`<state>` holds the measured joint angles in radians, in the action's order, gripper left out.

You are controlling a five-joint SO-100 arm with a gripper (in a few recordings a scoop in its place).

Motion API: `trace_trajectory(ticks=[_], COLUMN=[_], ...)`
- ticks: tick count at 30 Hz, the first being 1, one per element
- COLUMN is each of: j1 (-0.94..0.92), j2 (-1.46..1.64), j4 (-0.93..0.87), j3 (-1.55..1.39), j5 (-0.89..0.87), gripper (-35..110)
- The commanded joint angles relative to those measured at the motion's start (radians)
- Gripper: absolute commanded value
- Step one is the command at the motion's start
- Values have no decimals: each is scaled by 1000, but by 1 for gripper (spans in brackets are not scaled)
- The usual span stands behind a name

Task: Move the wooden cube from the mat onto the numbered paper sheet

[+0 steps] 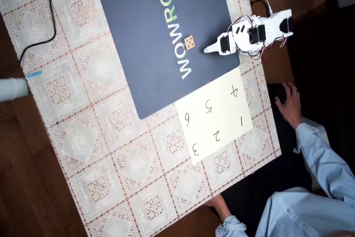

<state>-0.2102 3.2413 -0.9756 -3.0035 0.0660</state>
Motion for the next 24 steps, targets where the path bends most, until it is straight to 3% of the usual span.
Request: trace_trajectory(ticks=[1, 24], j1=[156, 146], j2=[14, 14], j4=[184, 184], j3=[0, 0], j5=[-46, -64], gripper=[0, 0])
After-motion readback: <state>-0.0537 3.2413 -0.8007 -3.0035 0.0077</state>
